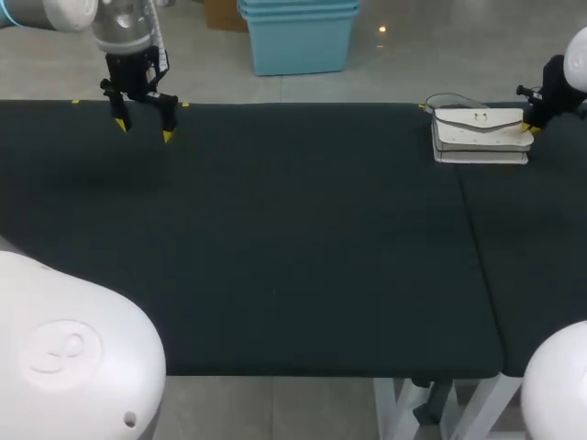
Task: Pick up the bag, open it, inspect its contents, close it, and place it on the opposite side
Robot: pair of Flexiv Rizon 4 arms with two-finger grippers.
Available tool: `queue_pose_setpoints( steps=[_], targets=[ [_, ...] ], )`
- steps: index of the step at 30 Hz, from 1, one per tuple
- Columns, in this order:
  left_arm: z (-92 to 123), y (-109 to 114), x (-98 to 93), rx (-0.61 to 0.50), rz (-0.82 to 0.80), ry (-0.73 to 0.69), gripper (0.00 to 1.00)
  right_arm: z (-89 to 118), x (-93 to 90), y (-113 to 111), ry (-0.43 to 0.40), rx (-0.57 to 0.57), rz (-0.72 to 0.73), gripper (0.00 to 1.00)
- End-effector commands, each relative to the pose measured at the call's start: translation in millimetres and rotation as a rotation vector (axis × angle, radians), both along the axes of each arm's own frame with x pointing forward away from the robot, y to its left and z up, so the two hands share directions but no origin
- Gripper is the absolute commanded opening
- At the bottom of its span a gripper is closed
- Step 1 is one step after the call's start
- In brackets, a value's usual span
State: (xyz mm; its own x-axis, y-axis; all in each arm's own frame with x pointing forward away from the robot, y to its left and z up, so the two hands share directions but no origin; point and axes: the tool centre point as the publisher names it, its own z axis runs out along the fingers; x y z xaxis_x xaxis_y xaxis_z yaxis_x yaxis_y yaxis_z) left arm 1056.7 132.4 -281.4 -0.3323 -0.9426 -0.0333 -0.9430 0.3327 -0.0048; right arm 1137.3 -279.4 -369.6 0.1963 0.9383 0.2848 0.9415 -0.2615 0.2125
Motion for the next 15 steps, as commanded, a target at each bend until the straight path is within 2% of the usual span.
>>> queue_pose_setpoints(
  steps=[1, 11, 12, 14, 15],
  targets=[
    [0.2, 4.6, 0.3, -0.003, 0.008, -0.002, 1.00, -2.2, 10.4, -7.3, 0.024, 0.002, 0.013, 0.00],
    [0.9, 12.0, 1.4, -0.003, 0.025, -0.010, 1.00, -3.2, 17.1, -14.3, 0.026, -0.009, 0.021, 0.00],
    [0.9, 12.1, 1.4, -0.004, 0.026, -0.010, 1.00, -2.6, 16.6, -13.7, 0.026, -0.008, 0.022, 0.09],
    [0.2, 12.4, 1.4, -0.008, 0.030, -0.008, 1.00, -2.8, 15.2, -11.4, 0.027, -0.009, 0.025, 0.38],
    [-0.5, 12.4, 1.5, -0.010, 0.031, -0.007, 1.00, -3.1, 14.5, -10.4, 0.028, -0.010, 0.026, 0.68]
  ],
)
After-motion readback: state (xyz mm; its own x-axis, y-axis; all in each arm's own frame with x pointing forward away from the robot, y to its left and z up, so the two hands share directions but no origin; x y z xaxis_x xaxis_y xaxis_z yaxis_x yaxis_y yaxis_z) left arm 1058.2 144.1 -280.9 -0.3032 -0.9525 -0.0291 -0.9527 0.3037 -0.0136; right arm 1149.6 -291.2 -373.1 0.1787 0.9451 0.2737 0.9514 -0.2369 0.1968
